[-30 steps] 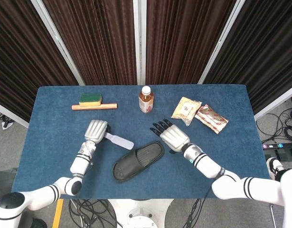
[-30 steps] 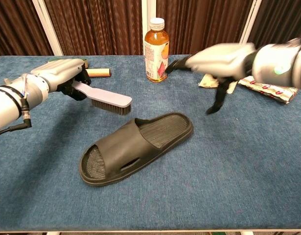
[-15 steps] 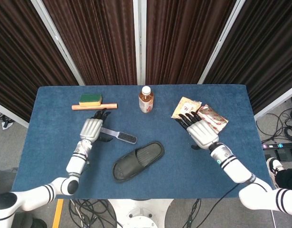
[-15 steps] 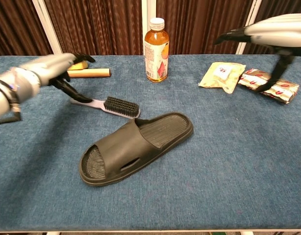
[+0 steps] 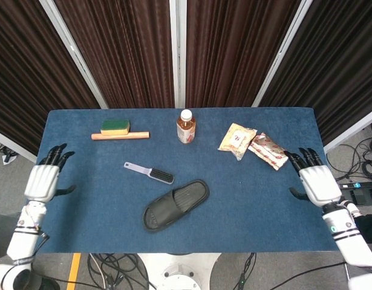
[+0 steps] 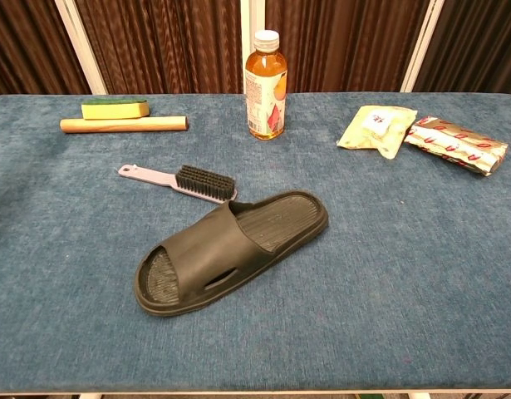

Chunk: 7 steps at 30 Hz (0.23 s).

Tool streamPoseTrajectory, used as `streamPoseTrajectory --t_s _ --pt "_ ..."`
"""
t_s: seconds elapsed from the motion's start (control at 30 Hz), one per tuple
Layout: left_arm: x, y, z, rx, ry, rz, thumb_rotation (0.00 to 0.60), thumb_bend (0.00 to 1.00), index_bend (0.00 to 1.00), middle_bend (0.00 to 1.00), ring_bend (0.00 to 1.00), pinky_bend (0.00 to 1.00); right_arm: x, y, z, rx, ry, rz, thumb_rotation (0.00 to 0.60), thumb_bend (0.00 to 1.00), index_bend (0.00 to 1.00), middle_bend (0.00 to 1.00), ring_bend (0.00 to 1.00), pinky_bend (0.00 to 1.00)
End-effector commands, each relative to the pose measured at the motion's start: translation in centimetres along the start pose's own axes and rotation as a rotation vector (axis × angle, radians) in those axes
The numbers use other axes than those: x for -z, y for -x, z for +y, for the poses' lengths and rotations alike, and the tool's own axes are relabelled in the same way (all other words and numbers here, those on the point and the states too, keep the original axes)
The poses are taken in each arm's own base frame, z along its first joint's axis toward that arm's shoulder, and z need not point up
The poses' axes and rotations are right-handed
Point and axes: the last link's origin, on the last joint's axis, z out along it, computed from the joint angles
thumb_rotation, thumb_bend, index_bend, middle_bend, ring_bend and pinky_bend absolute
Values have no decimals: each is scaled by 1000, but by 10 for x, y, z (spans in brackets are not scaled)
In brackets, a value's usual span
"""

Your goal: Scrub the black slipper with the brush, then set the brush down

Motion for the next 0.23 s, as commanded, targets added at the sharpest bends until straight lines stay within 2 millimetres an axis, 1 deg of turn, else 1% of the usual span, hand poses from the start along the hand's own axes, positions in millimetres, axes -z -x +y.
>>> streamPoseTrajectory --t_s 0.03,0.1,0.23 --pt "44 -6 -16 -13 -51 18 600 93 244 179 92 290 45 8 20 -32 66 47 600 146 9 129 0 35" --pt "62 -7 -19 -14 -80 12 600 93 244 179 92 276 61 13 23 -49 90 62 600 146 9 125 0 35" --pt "86 -7 -18 -24 -108 -8 600 93 245 179 92 243 79 21 25 -88 123 80 600 145 9 125 0 35"
